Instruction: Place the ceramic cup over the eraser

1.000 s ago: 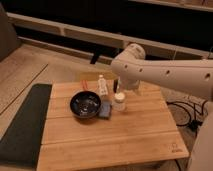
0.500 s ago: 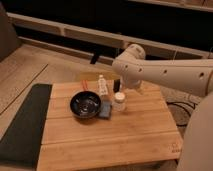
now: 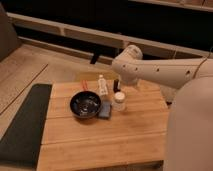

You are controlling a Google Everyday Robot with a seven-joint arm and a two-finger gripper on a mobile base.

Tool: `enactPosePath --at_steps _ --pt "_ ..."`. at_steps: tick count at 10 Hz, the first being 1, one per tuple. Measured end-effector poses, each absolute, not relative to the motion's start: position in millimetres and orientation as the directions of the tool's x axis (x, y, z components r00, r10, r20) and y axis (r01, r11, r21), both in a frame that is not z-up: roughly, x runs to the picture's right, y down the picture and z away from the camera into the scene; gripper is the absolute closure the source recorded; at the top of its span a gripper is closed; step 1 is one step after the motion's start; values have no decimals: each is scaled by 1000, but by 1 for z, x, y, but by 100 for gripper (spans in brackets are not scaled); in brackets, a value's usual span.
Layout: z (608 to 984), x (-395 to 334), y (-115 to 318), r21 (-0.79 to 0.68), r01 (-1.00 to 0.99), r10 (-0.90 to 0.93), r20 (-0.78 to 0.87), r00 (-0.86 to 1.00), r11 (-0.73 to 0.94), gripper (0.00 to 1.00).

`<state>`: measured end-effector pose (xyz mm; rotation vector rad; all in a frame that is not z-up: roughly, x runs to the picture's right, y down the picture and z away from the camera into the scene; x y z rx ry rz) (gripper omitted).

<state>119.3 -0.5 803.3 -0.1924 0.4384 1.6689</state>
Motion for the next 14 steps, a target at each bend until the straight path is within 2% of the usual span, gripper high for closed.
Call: enactPosePath --at_steps 3,8,14 --pt "824 112 14 119 -988 901 -411 -141 -100 35" --pt "850 102 9 32 -993 889 -442 -120 -118 35" --pt "858 96 39 22 -998 856 -513 -69 -67 35"
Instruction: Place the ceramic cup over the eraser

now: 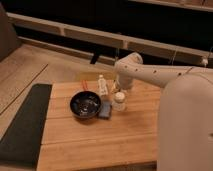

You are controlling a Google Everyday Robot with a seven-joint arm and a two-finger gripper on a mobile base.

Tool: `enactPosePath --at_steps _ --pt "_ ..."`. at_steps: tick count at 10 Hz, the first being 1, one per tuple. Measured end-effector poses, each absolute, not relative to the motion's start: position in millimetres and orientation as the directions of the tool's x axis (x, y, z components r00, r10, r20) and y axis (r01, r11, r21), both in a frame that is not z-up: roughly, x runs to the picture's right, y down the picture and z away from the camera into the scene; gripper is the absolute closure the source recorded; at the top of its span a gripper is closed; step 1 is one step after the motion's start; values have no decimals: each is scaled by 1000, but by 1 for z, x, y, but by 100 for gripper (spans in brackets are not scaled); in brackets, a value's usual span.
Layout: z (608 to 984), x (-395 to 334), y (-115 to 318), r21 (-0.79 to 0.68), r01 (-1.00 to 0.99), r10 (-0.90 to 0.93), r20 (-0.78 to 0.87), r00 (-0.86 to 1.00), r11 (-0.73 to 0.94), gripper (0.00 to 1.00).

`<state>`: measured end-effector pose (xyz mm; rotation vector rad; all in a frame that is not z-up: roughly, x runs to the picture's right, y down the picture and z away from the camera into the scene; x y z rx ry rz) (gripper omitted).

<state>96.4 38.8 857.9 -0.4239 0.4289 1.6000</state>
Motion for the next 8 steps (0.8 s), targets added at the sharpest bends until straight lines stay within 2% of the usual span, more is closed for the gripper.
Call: enactPosePath --at_steps 5,7,8 --pt "880 95 56 3 -1000 823 -567 -5 -4 35" --pt "890 94 56 -20 -1000 818 -576 21 12 49" --pt "892 97 50 -25 -1000 825 -565 21 9 62"
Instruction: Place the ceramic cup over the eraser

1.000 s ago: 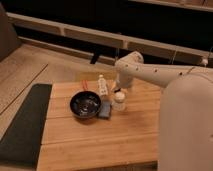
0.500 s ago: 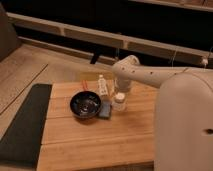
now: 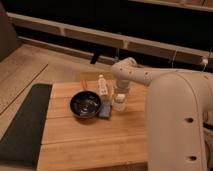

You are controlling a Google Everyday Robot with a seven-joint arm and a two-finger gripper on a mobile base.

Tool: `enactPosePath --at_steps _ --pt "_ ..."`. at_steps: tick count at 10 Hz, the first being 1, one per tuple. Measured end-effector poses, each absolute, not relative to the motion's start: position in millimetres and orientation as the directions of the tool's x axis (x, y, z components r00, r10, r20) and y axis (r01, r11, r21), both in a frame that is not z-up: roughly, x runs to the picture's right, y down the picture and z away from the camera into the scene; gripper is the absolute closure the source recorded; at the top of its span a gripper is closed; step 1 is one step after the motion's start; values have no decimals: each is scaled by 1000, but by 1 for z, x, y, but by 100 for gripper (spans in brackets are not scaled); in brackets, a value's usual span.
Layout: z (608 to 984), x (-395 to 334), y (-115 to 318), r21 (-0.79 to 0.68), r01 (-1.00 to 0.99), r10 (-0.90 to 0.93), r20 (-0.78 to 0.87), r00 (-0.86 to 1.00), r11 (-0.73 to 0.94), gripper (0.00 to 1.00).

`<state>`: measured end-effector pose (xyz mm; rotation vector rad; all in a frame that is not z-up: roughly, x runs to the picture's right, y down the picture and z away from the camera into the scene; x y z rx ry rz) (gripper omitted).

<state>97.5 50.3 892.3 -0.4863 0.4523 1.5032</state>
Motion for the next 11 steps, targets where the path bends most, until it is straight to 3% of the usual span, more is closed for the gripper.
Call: enactPosePath --at_steps 4,7,11 --pt "868 116 37 20 -999 828 -559 -49 -45 99" --pt "830 131 22 108 -992 819 -563 -109 -58 100" --pt "790 148 -40 202 -978 860 -488 -149 -55 100"
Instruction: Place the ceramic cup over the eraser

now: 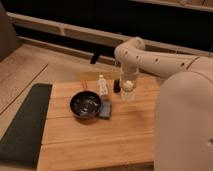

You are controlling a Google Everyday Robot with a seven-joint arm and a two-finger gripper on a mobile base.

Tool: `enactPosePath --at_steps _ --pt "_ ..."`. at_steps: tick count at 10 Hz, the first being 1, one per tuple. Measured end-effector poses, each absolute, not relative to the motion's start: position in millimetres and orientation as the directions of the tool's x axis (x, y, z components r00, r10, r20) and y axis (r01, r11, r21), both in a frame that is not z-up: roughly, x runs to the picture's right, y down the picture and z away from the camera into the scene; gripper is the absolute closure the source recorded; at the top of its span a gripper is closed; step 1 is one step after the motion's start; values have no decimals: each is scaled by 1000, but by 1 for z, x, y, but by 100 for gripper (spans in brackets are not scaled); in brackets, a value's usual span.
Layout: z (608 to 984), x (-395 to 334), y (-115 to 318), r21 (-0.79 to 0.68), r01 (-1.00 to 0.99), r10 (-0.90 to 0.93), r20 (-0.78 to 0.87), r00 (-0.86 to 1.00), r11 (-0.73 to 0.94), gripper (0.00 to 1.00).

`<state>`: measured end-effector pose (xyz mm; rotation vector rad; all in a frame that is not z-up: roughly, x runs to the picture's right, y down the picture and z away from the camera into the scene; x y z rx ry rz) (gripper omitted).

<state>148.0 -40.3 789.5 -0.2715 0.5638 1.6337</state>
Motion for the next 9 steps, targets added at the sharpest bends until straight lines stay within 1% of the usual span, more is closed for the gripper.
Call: enactPosePath --at_steps 4,9 --pt "790 146 -41 199 -978 860 -487 -151 -58 100" --pt "779 162 -103 182 -979 922 -357 -150 -89 100"
